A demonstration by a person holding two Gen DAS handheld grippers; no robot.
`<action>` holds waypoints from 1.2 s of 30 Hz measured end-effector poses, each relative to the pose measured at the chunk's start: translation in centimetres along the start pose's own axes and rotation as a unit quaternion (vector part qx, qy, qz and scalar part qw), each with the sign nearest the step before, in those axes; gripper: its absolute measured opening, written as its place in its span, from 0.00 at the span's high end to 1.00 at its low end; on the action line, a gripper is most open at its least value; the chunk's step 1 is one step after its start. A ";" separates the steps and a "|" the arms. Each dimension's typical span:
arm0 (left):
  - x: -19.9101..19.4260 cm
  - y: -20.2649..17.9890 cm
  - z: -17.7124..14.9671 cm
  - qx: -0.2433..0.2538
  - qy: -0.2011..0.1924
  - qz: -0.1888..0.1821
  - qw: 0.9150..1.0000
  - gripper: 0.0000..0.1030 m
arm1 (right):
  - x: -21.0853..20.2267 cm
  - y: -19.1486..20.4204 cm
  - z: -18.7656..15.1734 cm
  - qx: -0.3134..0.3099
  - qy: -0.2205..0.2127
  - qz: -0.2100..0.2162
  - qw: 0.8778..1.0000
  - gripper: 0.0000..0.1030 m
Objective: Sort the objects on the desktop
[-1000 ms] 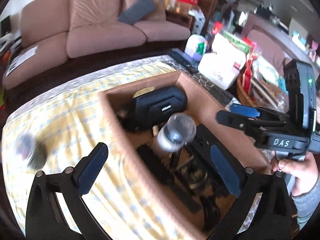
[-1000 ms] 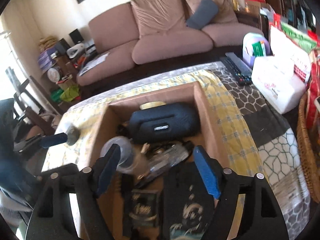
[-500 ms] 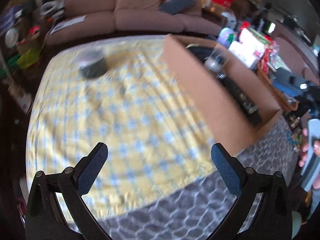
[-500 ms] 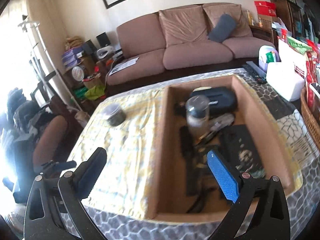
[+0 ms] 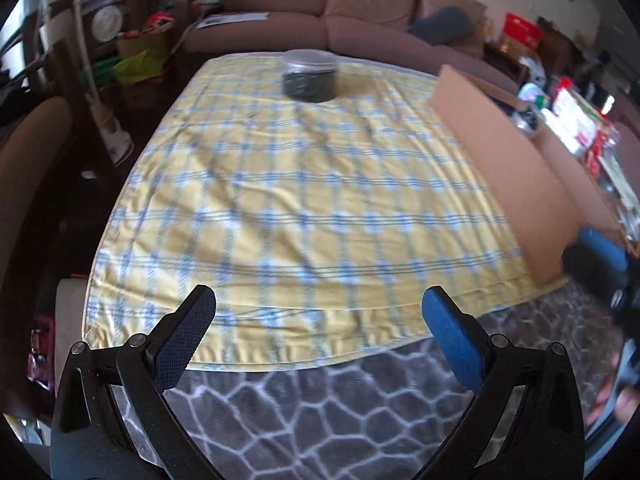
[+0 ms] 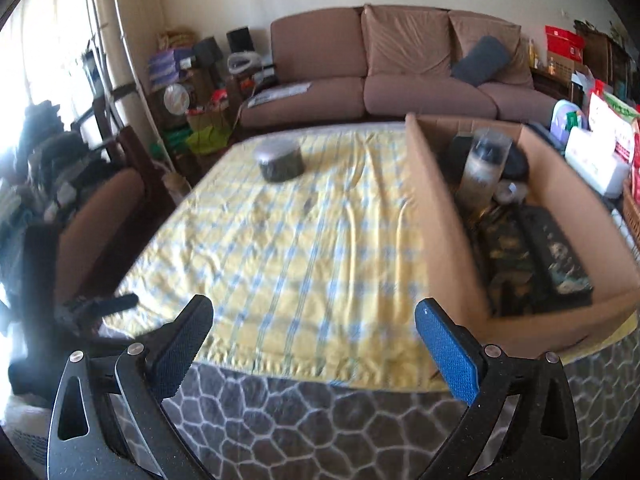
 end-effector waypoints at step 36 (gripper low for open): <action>4.1 1.8 -2.1 0.007 0.005 0.063 0.998 0.00 | 6.6 0.0 -5.8 -0.041 0.086 -0.078 0.992 0.00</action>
Point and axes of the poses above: each gripper's, at about its wrist camera, not at the fingertips, and x roughly the way its jaws point, y to its left, z to its top, the point moved 5 cm from there along x, roughly the way its jaws point, and after that the axes turned 7 degrees about -z, right-handed, at the moved point
